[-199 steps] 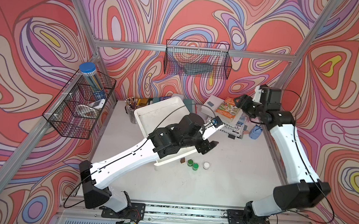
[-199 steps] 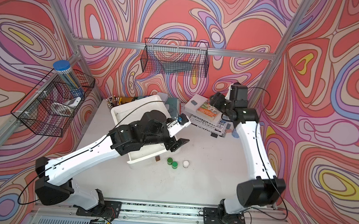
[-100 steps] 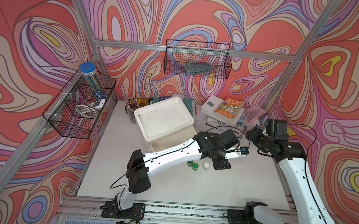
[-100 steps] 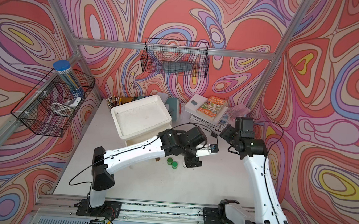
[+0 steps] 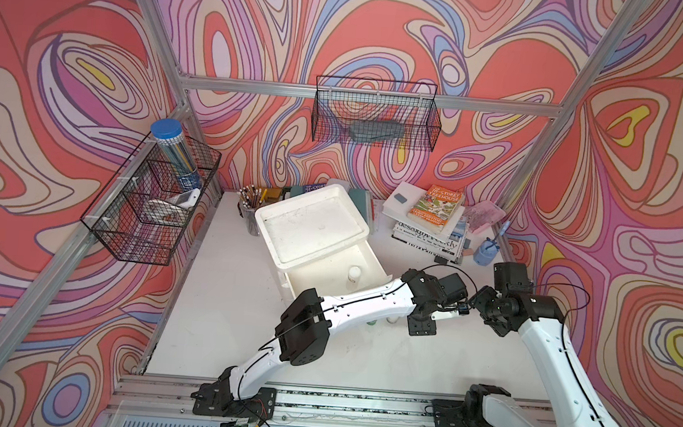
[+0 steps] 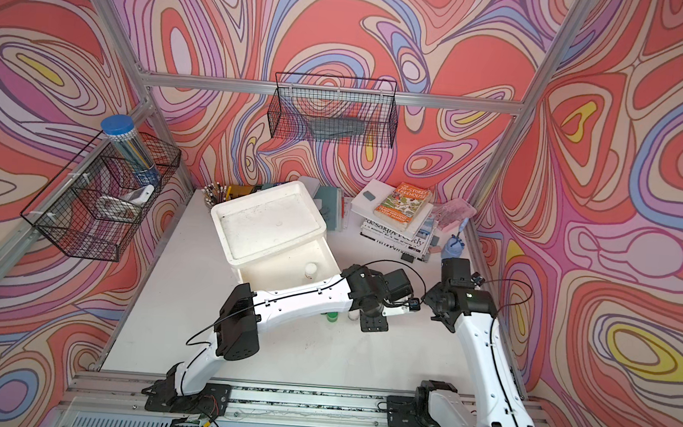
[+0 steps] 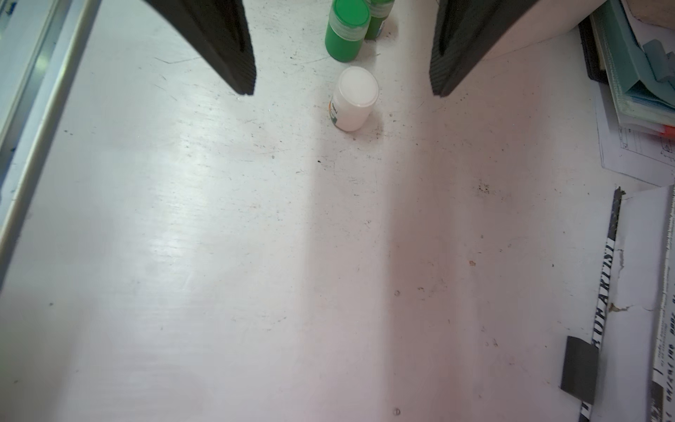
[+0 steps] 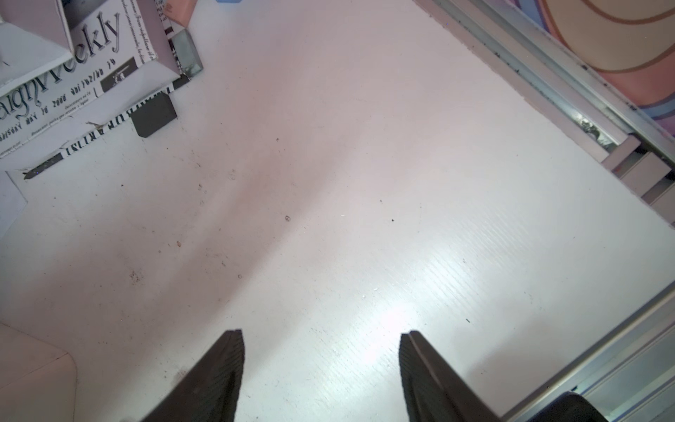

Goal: Put the paint cans in the drawer according to color
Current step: Pick up the paint can at the center of the board.

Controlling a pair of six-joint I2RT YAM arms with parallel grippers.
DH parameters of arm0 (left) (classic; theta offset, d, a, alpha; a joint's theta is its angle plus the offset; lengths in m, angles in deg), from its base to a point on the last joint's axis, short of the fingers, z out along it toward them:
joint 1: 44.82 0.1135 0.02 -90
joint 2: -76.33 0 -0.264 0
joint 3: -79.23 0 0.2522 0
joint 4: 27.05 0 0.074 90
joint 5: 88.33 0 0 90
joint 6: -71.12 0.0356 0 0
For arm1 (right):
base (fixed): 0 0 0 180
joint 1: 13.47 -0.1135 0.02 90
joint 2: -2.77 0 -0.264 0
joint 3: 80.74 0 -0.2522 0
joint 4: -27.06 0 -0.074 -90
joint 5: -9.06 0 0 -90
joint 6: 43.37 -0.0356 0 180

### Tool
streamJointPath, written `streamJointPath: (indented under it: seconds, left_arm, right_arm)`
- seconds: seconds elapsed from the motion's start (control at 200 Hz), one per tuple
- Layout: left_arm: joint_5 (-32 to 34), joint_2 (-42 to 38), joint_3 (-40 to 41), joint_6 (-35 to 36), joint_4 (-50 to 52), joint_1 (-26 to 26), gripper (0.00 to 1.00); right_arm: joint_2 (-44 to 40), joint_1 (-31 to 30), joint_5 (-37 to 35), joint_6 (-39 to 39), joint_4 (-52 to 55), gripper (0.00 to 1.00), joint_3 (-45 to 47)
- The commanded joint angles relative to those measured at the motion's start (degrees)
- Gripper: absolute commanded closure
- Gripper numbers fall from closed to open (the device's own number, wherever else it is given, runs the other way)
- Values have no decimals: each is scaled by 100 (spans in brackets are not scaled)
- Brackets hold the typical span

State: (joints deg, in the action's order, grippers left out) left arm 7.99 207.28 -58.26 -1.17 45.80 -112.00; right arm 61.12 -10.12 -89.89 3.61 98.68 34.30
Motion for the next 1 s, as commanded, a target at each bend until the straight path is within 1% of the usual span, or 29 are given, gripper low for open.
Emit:
streamJointPath:
  seconds: [0.0,0.135,0.305,0.531,0.996]
  left_arm:
    - [370,247,-7,41,253,-22,26]
    - [615,382,77,148,209,54,26]
    - [555,391,85,162,214,205,26]
    - [143,520,146,294,182,271,25]
    - [289,794,173,417,404,433,26]
  right_arm:
    - [-79,26,91,-85,-56,30,-8]
    - [-10,25,165,-56,-95,31,-51]
    - [35,25,218,-52,-157,31,-57]
    - [134,25,272,-44,-245,32,-91]
    - [446,25,355,57,-338,34,-325]
